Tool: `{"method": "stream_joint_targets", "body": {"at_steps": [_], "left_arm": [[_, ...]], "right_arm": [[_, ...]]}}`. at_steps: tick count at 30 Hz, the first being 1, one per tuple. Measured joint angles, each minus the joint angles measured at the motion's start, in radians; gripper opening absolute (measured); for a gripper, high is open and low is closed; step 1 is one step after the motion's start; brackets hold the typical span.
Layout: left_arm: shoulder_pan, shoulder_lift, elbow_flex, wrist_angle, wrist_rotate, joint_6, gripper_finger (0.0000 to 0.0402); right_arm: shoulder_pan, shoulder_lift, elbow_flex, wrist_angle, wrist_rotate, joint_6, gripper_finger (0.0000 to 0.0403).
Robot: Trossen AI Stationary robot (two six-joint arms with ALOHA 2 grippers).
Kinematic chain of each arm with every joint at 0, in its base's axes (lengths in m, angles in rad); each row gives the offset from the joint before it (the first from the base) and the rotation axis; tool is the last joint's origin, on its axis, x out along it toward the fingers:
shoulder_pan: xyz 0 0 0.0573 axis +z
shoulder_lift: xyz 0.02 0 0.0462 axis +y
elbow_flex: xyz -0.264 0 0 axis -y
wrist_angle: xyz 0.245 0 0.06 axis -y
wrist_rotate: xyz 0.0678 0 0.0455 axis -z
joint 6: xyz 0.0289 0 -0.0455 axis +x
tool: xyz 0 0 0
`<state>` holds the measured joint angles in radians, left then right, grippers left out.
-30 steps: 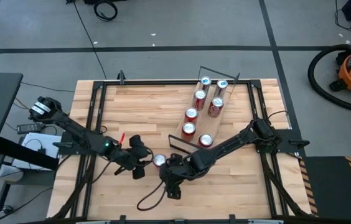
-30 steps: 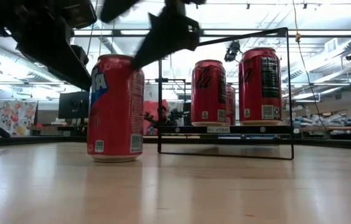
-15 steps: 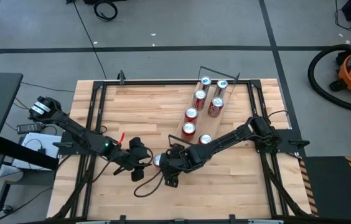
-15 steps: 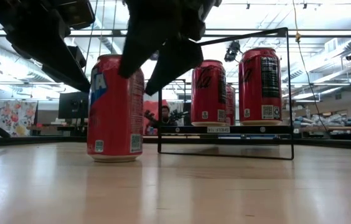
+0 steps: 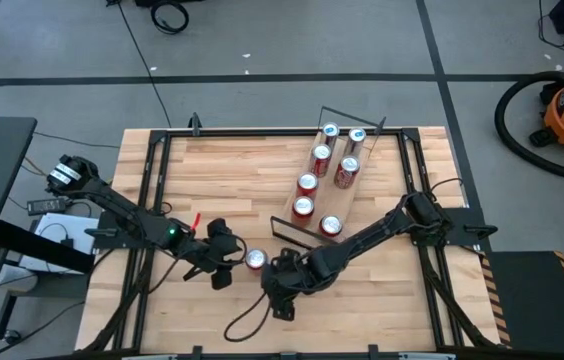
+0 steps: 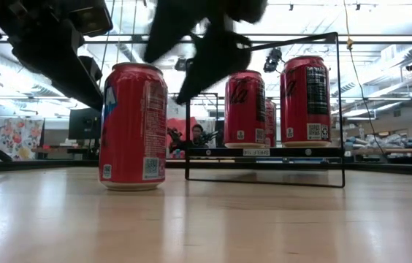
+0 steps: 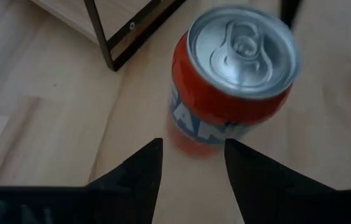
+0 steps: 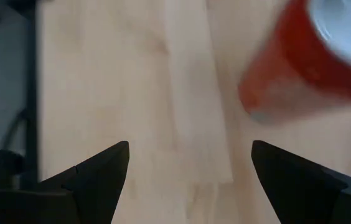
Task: Place canned beverage on shelf
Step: Put the red soda can on the shelf aligned with the other red soda can
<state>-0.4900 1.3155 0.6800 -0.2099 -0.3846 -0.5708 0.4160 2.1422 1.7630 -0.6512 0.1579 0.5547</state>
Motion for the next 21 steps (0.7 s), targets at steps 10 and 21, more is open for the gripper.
{"method": "stream_joint_targets", "body": {"at_steps": [10,21], "left_arm": [[0.017,0.000,0.000,-0.011,-0.033,0.005,0.0183],[0.015,0.000,-0.002,0.016,-0.031,-0.044,0.0183]], "right_arm": [[-0.052,0.000,0.000,-0.022,0.139,-0.012,0.0348],[-0.038,0.000,0.000,0.057,0.028,-0.001,0.0348]]}}
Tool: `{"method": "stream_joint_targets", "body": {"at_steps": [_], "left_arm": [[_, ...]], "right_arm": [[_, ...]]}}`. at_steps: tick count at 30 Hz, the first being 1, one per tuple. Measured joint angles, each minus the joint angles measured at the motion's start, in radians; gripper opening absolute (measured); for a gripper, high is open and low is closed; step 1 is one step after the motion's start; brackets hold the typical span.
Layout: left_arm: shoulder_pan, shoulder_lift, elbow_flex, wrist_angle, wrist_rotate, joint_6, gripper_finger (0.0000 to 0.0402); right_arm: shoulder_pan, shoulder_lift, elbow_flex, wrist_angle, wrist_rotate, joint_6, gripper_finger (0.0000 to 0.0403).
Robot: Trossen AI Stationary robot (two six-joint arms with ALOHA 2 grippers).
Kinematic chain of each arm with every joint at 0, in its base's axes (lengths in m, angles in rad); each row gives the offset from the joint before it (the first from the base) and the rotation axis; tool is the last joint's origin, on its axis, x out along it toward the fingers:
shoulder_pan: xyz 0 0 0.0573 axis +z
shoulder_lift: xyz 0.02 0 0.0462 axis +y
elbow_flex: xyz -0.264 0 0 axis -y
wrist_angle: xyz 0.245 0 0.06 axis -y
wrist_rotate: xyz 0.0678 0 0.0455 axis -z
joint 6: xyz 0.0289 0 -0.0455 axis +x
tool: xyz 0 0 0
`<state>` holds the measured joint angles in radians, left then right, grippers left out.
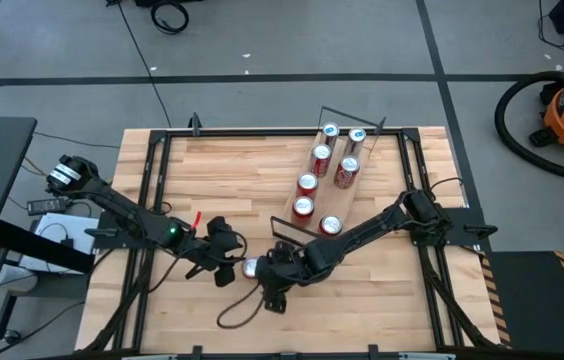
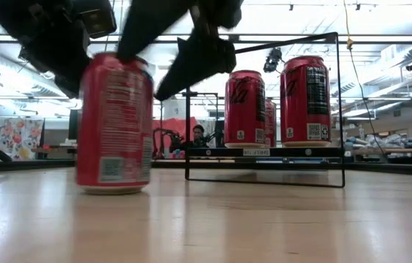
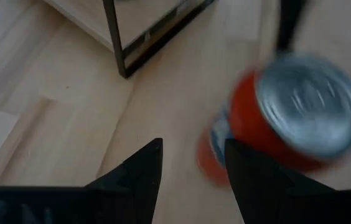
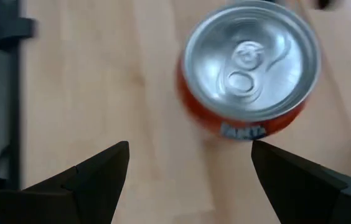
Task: Place canned beverage on shelf
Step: Put the red soda can on the shelf aligned with the other red soda can
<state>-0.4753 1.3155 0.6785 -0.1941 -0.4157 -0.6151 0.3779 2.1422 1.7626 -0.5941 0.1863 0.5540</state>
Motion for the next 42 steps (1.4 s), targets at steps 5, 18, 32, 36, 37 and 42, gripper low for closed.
{"method": "stream_joint_targets", "body": {"at_steps": [5,18,32,36,37,42], "left_arm": [[0.001,0.000,0.000,0.003,-0.005,-0.002,0.0183],[-0.007,0.000,0.000,-0.025,0.131,-0.025,0.0183],[-0.013,0.000,0.000,0.005,0.130,-0.028,0.0183],[-0.013,0.000,0.000,0.017,0.125,-0.028,0.0182],[-0.012,0.000,0.000,0.026,0.124,-0.028,0.0182],[-0.013,0.000,0.000,0.054,0.116,-0.025,0.0182]], "right_arm": [[0.031,0.000,0.000,0.022,-0.026,0.005,0.0348],[0.052,-0.001,-0.035,0.092,0.242,0.123,0.0358],[0.016,0.000,-0.136,0.231,0.174,0.024,0.0399],[-0.003,0.000,-0.136,0.272,0.157,0.010,0.0399],[-0.006,0.000,-0.136,0.277,0.157,0.000,0.0399],[-0.019,0.000,-0.136,0.321,0.143,-0.044,0.0399]]}}
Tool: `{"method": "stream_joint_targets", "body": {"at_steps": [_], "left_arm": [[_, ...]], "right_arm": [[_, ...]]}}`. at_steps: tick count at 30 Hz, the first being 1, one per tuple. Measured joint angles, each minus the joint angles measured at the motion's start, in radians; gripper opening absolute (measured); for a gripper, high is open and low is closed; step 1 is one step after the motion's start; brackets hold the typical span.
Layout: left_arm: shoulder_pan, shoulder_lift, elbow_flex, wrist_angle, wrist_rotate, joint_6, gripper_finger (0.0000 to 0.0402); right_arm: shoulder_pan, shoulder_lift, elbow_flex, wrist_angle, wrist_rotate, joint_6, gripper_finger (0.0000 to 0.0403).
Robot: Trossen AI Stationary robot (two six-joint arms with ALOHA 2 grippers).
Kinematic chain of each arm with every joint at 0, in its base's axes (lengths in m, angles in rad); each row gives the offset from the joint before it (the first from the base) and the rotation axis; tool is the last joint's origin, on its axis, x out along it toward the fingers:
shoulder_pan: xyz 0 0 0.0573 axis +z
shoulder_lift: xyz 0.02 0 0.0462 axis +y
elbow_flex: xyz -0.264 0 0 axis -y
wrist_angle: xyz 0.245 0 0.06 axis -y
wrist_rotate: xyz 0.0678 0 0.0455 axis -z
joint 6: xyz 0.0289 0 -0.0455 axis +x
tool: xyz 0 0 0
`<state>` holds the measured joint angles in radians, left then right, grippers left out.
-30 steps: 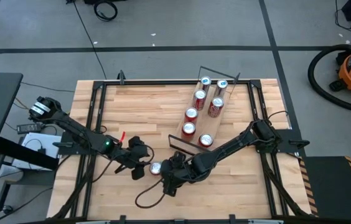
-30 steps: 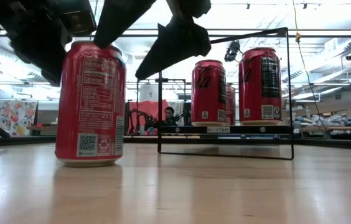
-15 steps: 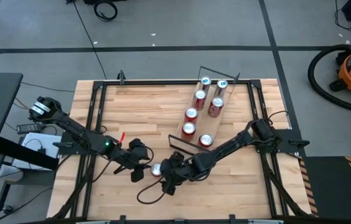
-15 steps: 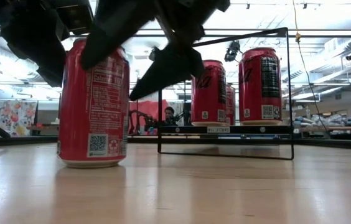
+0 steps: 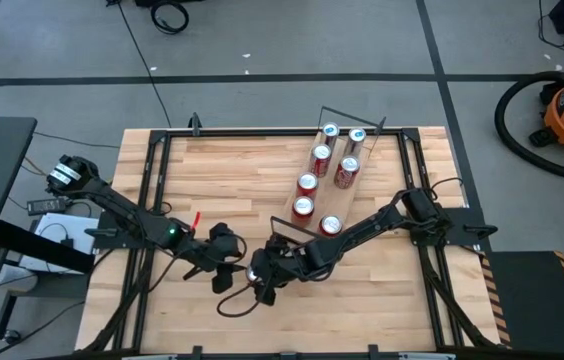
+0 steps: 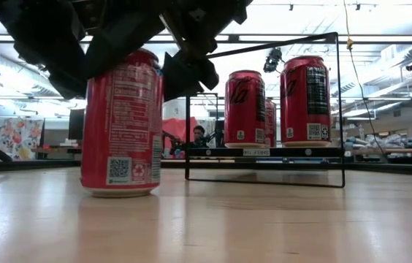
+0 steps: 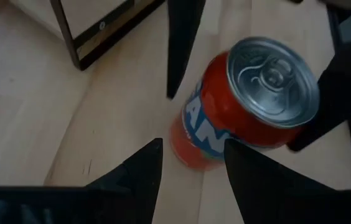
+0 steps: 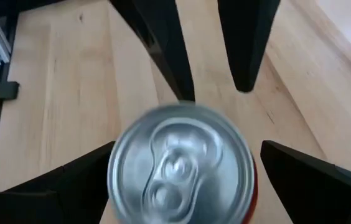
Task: Place canned beverage on shelf
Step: Put the red soda can on the shelf aligned with the other red soda can
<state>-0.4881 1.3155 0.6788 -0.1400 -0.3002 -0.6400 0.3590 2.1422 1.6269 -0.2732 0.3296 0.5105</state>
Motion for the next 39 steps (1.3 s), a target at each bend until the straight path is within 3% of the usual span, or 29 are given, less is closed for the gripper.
{"method": "stream_joint_targets", "body": {"at_steps": [6,13,17,22,31,39], "left_arm": [[0.000,0.000,0.001,0.003,-0.003,0.000,0.0182],[0.000,0.000,0.001,-0.007,-0.005,-0.004,0.0182],[0.000,-0.004,0.001,-0.043,0.011,-0.059,0.0182],[0.000,-0.068,0.002,-0.095,0.016,-0.130,0.0182],[0.000,-0.130,0.002,-0.095,0.009,-0.149,0.0182],[0.001,-0.130,0.001,-0.097,0.007,-0.183,0.0182]], "right_arm": [[-0.009,0.000,-0.002,-0.017,-0.010,0.010,0.0387],[-0.008,0.000,-0.002,-0.014,-0.019,0.009,0.0334],[-0.011,0.001,0.020,-0.025,-0.078,0.005,0.0314],[-0.006,-0.002,0.069,-0.073,-0.119,0.010,0.0321],[-0.006,-0.039,0.273,-0.364,-0.109,-0.042,0.0324],[-0.007,-0.148,0.325,-0.452,0.013,-0.167,0.0324]]}}
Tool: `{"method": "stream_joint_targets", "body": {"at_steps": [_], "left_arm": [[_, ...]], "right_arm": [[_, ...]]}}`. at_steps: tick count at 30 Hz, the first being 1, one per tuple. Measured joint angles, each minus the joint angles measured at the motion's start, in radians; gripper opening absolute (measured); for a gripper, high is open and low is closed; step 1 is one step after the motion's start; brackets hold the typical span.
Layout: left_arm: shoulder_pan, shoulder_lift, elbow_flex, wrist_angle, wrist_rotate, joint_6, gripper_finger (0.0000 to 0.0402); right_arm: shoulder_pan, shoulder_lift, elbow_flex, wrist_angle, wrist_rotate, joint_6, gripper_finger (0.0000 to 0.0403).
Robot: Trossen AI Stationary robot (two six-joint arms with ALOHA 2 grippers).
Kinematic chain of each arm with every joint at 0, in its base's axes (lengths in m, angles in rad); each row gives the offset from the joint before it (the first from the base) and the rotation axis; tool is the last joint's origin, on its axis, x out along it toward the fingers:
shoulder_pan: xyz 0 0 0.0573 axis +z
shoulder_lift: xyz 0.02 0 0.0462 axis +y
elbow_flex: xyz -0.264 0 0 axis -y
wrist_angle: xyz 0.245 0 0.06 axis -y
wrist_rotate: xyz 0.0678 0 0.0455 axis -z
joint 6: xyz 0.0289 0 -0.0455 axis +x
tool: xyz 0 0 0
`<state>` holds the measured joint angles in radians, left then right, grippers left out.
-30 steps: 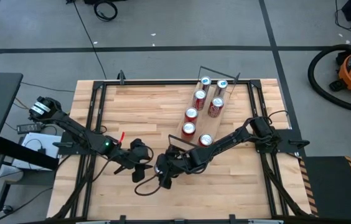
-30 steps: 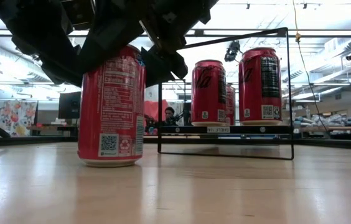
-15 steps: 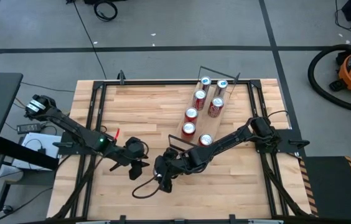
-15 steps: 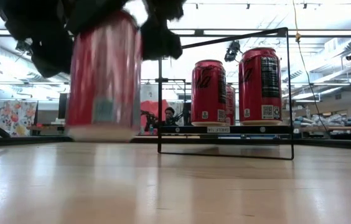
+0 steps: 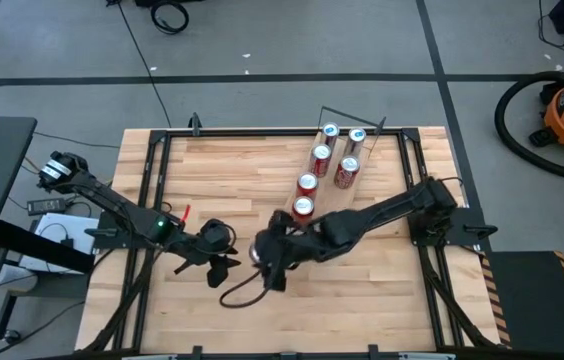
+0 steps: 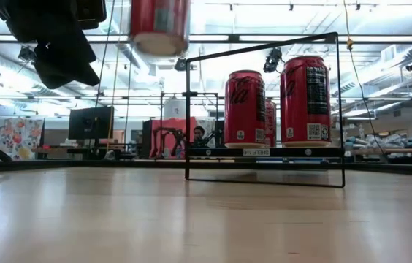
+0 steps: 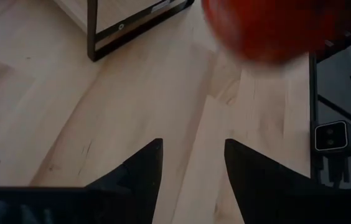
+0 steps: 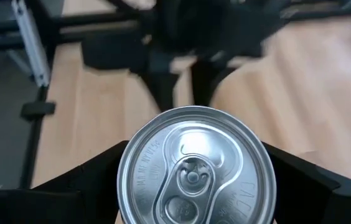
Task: Place canned beverage on shelf
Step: Put the red soda can on the shelf aligned with the other red soda can
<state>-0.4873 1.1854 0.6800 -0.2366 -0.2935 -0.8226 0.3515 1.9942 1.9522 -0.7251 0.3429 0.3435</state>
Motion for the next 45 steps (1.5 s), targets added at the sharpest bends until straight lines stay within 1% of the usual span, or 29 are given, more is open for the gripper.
{"method": "stream_joint_targets", "body": {"at_steps": [4,7,11,13,15,18,22,26,30,36,40,45], "left_arm": [[0.000,0.000,0.000,-0.001,-0.002,-0.019,0.0182],[0.000,0.000,0.000,-0.001,-0.011,-0.027,0.0182],[0.000,0.000,0.000,0.000,-0.021,-0.032,0.0182],[0.000,0.000,0.000,0.000,-0.022,-0.032,0.0182],[0.000,0.000,0.000,0.000,-0.027,-0.032,0.0182],[0.000,0.000,0.000,0.004,-0.027,-0.032,0.0182],[0.004,0.000,0.000,0.013,-0.034,-0.032,0.0182],[0.016,0.000,0.000,0.032,-0.035,-0.031,0.0182],[0.028,0.000,-0.001,0.034,-0.035,-0.030,0.0182],[0.045,0.000,-0.001,0.035,-0.035,-0.028,0.0182],[0.060,0.001,-0.001,0.034,-0.035,-0.028,0.0183],[0.074,0.001,-0.001,0.037,-0.035,-0.031,0.0183]], "right_arm": [[-0.002,-0.087,-0.022,0.005,0.062,-0.068,0.0324],[-0.001,-0.149,-0.055,0.005,0.060,-0.101,0.0324],[-0.015,-0.248,-0.140,0.004,0.056,-0.111,0.0325],[-0.022,-0.310,-0.203,0.020,0.066,-0.114,0.0325],[-0.025,-0.371,-0.276,0.048,0.099,-0.118,0.0325],[-0.033,-0.464,-0.396,0.120,0.128,-0.122,0.0325],[-0.055,-0.596,-0.550,0.201,0.136,-0.115,0.0325],[-0.083,-0.700,-0.677,0.216,0.140,-0.111,0.0325],[-0.118,-0.799,-0.772,0.227,0.138,-0.111,0.0325],[-0.173,-0.913,-0.891,0.230,0.123,-0.117,0.0325],[-0.212,-0.965,-0.994,0.247,0.069,-0.117,0.0325],[-0.252,-1.011,-1.115,0.321,0.018,-0.100,0.0325]]}}
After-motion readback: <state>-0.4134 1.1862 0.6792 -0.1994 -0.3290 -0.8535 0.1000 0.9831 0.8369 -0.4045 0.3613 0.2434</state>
